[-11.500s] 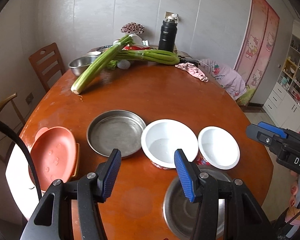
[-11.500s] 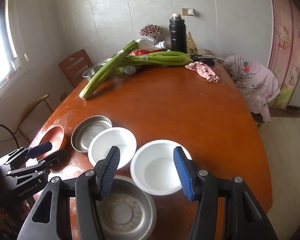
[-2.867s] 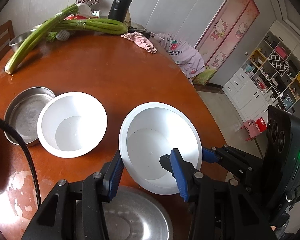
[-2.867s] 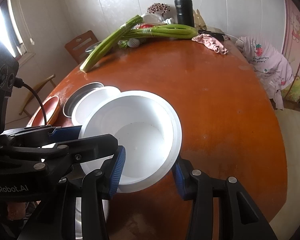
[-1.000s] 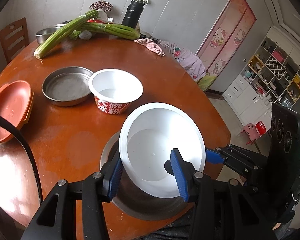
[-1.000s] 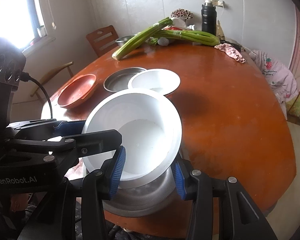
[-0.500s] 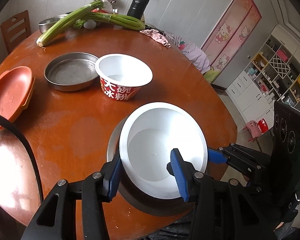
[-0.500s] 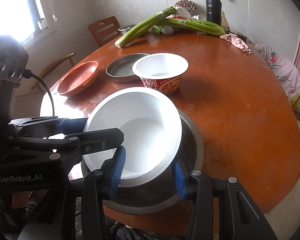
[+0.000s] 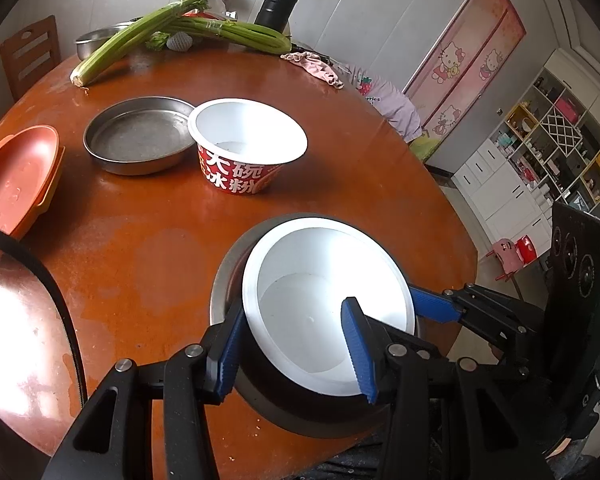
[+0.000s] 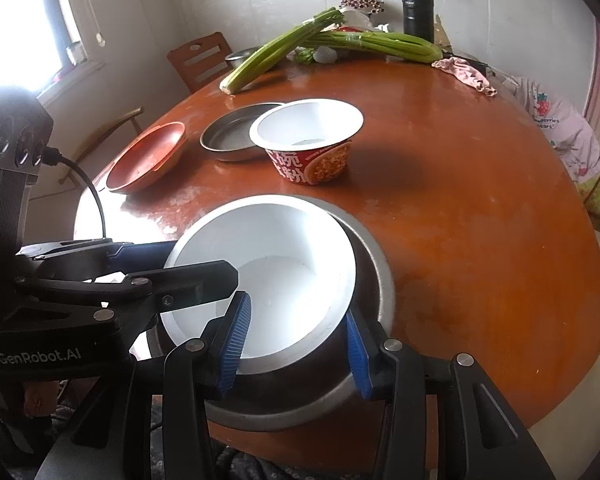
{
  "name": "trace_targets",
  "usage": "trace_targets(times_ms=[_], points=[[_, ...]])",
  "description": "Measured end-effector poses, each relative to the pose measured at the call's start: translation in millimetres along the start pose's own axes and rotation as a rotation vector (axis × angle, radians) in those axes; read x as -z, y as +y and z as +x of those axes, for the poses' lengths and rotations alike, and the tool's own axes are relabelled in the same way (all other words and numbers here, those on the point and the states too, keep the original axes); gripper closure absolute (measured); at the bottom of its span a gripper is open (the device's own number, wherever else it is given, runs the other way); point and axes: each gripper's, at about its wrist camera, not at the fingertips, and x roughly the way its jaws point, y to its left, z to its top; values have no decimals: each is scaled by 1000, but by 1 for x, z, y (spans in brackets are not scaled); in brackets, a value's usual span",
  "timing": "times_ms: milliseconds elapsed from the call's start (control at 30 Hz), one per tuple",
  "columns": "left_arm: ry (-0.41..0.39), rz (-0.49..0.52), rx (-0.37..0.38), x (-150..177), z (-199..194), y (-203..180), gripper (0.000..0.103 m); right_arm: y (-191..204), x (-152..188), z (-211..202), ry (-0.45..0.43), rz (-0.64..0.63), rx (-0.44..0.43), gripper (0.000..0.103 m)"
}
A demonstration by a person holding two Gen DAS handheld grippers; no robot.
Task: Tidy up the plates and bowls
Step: 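Lower the white bowl into the steel basin and open the left gripper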
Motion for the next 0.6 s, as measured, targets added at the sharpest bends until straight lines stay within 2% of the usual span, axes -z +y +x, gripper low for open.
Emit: trace_targets(times_ms=[367,600], points=[[-43,5,-13,0,-11,1,56,-5,0,-7,-26,10,14,56],[-68,-2,-21,-2,-18,5,56,-11,-2,-13,-43,41,-10,56]])
